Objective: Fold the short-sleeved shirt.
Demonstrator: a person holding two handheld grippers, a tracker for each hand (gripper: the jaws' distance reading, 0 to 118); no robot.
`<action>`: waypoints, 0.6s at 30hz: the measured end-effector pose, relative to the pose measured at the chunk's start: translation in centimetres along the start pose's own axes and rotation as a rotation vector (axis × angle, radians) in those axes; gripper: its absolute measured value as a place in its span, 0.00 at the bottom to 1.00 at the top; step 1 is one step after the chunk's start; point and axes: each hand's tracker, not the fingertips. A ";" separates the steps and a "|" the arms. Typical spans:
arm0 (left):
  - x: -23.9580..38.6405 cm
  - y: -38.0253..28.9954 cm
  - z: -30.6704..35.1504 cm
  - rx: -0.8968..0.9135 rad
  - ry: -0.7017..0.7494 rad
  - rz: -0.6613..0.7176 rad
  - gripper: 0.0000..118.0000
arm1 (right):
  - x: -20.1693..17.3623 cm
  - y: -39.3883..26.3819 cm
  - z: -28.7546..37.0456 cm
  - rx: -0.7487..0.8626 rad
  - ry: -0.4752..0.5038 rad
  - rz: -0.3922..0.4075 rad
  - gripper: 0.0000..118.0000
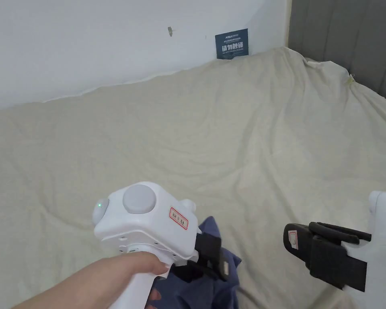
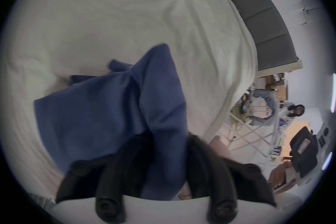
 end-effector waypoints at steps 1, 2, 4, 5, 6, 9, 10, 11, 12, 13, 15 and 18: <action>-0.3 -0.1 0.1 0.004 -0.093 0.028 0.57 | 0.4 0.0 0.0 0.002 0.001 -0.014 0.00; -0.5 -0.5 0.5 0.008 -0.182 0.054 0.58 | 0.7 0.0 0.0 0.004 0.005 -0.028 0.00; -1.1 -1.1 1.8 0.052 -0.359 0.110 0.58 | 1.1 -0.1 0.0 0.003 0.006 -0.041 0.00; -1.5 -1.5 2.9 0.101 -0.410 0.123 0.58 | 1.2 -0.2 -0.1 0.003 0.004 -0.043 0.00; -1.5 -2.0 4.1 0.145 -0.430 0.123 0.58 | 1.2 -0.3 -0.2 0.001 0.004 -0.044 0.00; -1.9 -2.9 7.4 0.270 -0.240 0.102 0.58 | 1.3 -0.5 -0.5 -0.012 0.013 -0.046 0.00; -1.1 -3.6 8.1 0.295 -0.133 0.070 0.58 | 1.3 -0.6 -0.5 -0.014 0.017 -0.046 0.00; -0.9 -3.8 8.4 0.294 -0.020 0.035 0.58 | 1.3 -0.7 -0.6 -0.017 0.020 -0.046 0.00; -0.7 -4.0 8.4 0.302 0.050 0.003 0.57 | 1.3 -0.8 -0.7 -0.018 0.023 -0.045 0.00; -0.6 -4.3 8.1 0.319 0.111 -0.011 0.56 | 1.3 -1.0 -0.7 -0.020 0.025 -0.046 0.00; -0.4 -4.3 7.0 0.319 0.127 -0.018 0.30 | 1.4 -1.1 -0.8 -0.024 0.030 -0.050 0.00; -0.7 -3.4 3.8 0.228 0.087 0.037 0.03 | 1.6 -1.3 -0.7 -0.025 0.031 -0.058 0.00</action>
